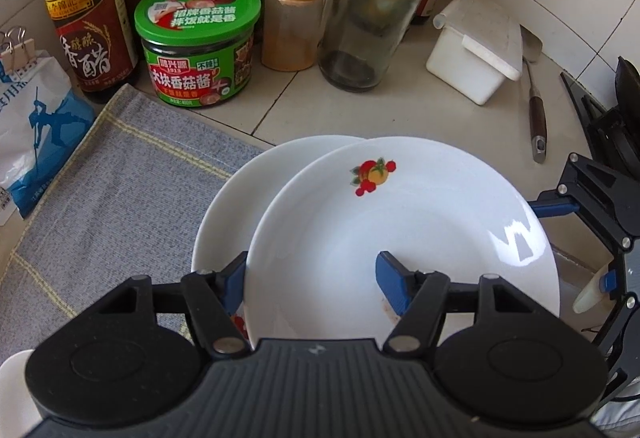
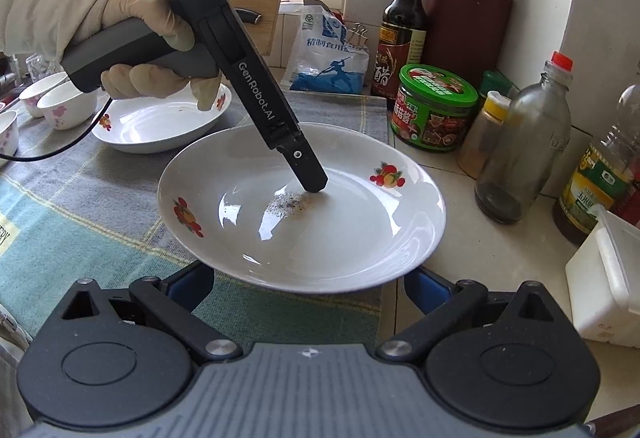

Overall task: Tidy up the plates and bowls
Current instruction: 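Lower the stained plate onto the placed plate and open the left tool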

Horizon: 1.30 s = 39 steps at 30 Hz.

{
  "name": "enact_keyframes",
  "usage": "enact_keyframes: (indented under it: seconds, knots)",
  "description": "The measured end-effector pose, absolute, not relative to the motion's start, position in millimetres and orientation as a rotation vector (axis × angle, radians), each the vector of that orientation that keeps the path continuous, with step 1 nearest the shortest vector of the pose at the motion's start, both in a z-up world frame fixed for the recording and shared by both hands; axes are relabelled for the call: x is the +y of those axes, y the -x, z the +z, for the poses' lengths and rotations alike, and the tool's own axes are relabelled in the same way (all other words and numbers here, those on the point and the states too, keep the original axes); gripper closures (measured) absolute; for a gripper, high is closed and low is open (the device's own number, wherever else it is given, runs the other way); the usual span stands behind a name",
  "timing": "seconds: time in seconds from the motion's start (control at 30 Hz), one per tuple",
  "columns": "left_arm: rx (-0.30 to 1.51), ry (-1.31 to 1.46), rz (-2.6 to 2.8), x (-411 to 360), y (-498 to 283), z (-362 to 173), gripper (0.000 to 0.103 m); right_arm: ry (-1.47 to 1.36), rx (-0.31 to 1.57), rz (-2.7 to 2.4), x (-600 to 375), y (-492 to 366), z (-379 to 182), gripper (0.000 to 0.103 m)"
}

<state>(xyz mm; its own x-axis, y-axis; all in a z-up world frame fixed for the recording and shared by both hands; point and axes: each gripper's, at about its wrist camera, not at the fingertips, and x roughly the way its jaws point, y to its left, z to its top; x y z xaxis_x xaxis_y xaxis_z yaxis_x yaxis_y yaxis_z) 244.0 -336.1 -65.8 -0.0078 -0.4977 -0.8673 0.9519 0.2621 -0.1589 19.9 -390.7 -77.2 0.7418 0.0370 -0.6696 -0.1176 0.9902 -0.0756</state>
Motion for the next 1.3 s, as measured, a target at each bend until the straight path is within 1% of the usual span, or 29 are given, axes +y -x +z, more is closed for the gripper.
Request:
enact_keyframes:
  seconds: [0.27,0.57,0.63,0.67,0.7,0.77,1.3]
  knots:
    - [1.005,-0.595,-1.241,-340.7,-242.8,-70.3,0.036,0.117,0.727,0.082,-390.4,-21.3,-74.9,0.000]
    - [0.978,-0.617,-1.235,-342.9,-241.7,-72.4,0.037,0.123,0.726,0.081,-388.3,-22.9,-74.1,0.000]
    - [0.974,-0.616,-1.234,-342.5,-242.3,-72.7,0.036,0.121,0.725,0.081,-387.7,-22.9,-73.8,0.000]
    - [0.973,-0.612,-1.233,-342.3,-242.5,-73.0,0.035,0.121,0.725,0.081,-387.1,-22.9,-73.6,0.000]
    - [0.976,-0.606,-1.239,-342.2,-242.4,-73.3,0.030,0.122,0.724,0.082,-386.7,-23.0,-73.5,0.000]
    - [0.973,-0.594,-1.241,-341.9,-241.6,-73.9,0.028,0.122,0.723,0.080,-386.6,-22.4,-73.5,0.000]
    - [0.941,-0.529,-1.194,-336.7,-239.6,-69.1,0.026,0.138,0.735,0.063,-385.2,-24.1,-74.0,0.000]
